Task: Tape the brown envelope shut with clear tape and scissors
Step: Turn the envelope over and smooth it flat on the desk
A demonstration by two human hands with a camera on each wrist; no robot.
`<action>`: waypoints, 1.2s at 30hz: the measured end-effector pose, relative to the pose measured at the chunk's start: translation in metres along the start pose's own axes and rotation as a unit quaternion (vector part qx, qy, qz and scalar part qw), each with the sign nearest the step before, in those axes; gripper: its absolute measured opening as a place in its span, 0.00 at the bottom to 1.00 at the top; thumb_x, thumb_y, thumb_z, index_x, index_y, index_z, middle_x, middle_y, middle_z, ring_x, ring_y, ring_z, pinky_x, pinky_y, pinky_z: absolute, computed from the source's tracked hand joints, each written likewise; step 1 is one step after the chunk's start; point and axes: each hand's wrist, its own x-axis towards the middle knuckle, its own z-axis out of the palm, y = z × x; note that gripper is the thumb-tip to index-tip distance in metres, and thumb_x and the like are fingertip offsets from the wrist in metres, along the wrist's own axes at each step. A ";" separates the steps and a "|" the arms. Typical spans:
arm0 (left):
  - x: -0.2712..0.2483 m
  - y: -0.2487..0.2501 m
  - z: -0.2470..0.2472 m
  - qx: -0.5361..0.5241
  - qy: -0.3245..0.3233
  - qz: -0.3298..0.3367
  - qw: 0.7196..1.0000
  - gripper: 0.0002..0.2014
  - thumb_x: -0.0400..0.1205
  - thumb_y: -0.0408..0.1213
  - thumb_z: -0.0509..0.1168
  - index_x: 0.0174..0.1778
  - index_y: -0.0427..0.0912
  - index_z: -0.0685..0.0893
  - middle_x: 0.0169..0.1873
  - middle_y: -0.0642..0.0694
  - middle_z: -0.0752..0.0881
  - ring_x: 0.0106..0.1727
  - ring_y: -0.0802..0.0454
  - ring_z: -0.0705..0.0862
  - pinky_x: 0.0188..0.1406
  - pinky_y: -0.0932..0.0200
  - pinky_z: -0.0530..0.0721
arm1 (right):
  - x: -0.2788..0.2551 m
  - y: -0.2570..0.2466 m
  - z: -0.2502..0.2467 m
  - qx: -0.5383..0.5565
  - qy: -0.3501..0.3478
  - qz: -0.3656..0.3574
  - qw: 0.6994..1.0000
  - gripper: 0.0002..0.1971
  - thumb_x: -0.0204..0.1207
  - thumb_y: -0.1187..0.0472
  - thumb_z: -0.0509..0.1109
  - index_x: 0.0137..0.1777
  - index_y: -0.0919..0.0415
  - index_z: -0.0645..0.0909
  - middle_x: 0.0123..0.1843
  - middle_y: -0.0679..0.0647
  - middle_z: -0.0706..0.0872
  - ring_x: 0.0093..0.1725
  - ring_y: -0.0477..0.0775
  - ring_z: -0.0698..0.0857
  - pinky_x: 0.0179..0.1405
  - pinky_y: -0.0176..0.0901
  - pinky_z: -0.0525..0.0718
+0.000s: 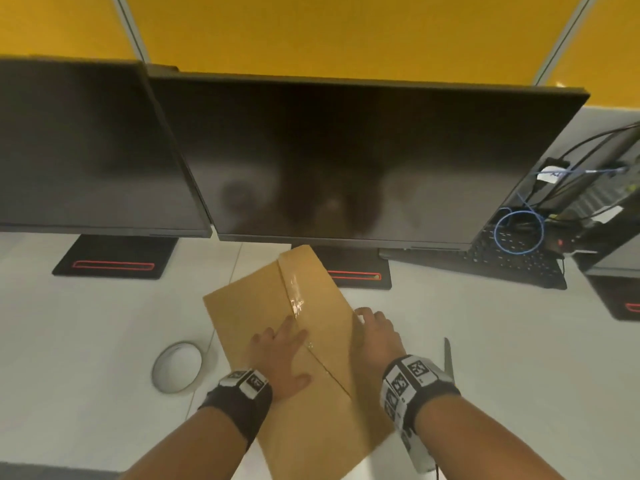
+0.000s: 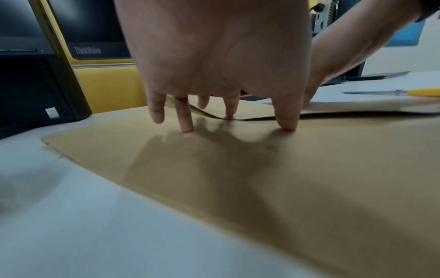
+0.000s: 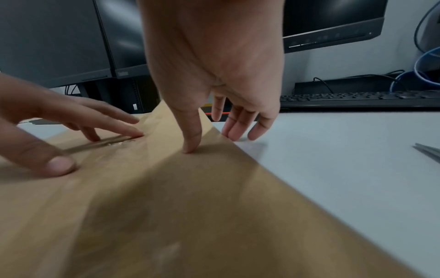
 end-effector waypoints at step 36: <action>-0.011 -0.016 0.025 -0.082 -0.013 -0.062 0.995 0.44 0.76 0.71 0.52 0.83 0.60 0.40 0.83 0.47 0.33 0.84 0.43 0.36 0.81 0.35 0.45 | 0.005 -0.001 0.009 -0.053 -0.052 -0.075 0.994 0.36 0.71 0.79 0.55 0.73 0.43 0.67 0.85 0.44 0.51 0.84 0.55 0.48 0.82 0.62 0.49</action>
